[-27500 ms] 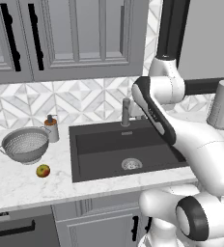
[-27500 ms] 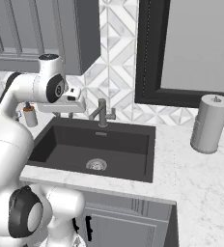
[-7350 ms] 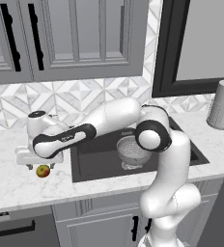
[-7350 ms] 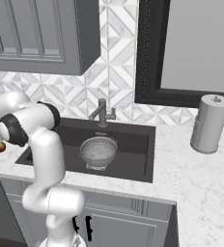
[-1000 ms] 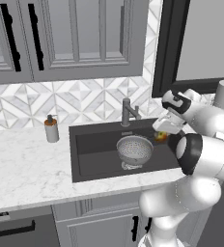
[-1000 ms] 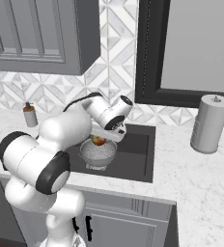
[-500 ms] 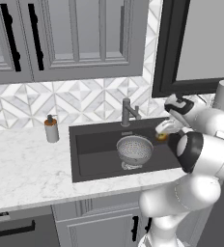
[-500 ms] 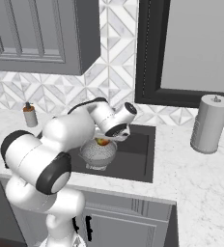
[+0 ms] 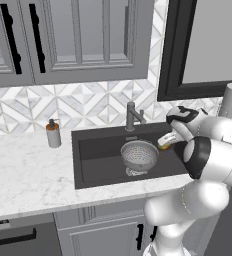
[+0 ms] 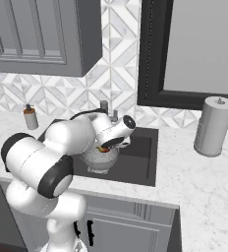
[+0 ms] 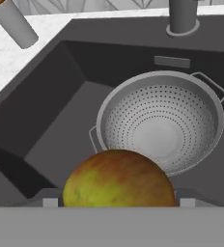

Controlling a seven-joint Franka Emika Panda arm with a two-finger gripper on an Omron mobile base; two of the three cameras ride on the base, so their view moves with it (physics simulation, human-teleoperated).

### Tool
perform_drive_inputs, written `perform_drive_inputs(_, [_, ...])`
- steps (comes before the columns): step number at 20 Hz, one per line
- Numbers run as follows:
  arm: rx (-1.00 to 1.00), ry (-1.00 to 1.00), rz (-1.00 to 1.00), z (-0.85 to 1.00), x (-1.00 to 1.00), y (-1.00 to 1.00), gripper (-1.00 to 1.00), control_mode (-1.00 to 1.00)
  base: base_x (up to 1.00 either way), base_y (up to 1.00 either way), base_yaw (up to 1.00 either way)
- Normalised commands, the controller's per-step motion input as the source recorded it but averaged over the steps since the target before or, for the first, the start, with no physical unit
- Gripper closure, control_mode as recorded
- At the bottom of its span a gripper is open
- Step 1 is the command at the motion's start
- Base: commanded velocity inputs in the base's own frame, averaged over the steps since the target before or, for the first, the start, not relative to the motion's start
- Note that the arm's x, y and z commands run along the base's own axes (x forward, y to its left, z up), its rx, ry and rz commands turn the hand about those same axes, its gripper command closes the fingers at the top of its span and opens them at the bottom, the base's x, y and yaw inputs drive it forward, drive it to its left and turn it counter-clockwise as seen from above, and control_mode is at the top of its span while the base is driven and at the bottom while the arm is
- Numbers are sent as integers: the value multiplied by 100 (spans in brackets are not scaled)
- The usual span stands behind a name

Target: Put the colander in the sink, put the apple in the colander, and turn on the sink faucet and pour water over the colander.

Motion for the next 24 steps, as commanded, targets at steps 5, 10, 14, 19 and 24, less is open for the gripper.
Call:
perform_drive_inputs(5, [0,-2,1,-29,15,0,100,-100,0,0,0])
perform_drive_inputs(10, [0,-3,2,-27,19,1,100,-100,0,0,0])
perform_drive_inputs(14, [0,0,0,-17,26,9,100,-100,0,0,0])
perform_drive_inputs(19, [0,0,1,-19,24,10,100,-100,0,0,0])
perform_drive_inputs(24, [0,0,2,-19,13,2,100,-100,0,0,0])
